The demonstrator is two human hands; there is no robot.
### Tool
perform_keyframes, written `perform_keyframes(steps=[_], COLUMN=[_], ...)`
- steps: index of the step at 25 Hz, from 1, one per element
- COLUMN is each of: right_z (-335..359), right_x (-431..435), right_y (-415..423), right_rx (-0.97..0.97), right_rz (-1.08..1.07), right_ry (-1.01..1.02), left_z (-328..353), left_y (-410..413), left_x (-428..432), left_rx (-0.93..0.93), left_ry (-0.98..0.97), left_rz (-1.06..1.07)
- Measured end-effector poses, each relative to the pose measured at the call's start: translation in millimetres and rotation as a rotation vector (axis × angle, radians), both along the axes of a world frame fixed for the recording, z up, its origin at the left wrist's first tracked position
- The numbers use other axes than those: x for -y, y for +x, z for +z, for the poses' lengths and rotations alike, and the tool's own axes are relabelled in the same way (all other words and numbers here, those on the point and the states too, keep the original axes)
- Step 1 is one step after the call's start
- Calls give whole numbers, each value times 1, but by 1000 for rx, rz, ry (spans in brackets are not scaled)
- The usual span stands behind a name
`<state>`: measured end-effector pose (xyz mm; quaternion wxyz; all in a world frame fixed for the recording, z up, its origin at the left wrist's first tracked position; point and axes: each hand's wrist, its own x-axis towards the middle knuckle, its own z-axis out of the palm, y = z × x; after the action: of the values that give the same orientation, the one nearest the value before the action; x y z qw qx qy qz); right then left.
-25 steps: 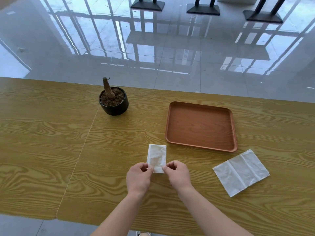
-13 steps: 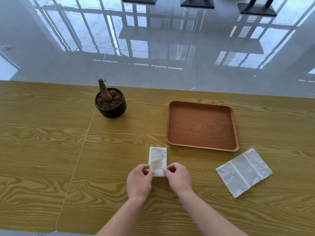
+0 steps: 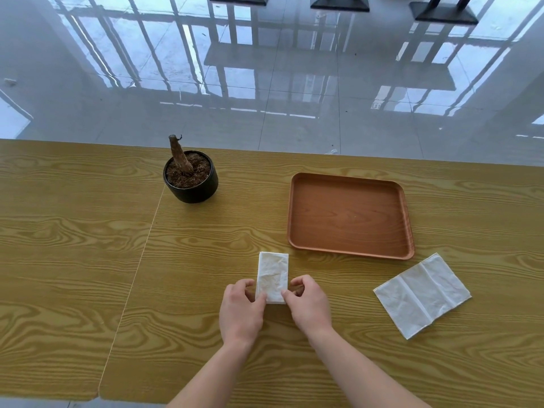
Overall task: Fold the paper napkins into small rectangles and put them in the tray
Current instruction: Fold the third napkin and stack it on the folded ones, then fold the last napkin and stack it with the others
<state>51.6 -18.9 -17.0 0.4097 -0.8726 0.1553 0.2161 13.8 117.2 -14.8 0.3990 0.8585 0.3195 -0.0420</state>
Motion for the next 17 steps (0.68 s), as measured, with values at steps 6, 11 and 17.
perform_keyframes(steps=[6,11,17], right_z=[0,1,7], right_x=[0,4,20], right_y=[0,-2,-3], right_rx=[-9,-17,-43], right_rz=[11,18,-87], right_ry=[22,87,216], left_z=[0,-2,9], left_y=[-3,-2,-2], left_x=[-1,-6,-3], left_rx=[-48,-59,-15], left_ry=[-9,-44,24], left_rz=[-28,-32,-90])
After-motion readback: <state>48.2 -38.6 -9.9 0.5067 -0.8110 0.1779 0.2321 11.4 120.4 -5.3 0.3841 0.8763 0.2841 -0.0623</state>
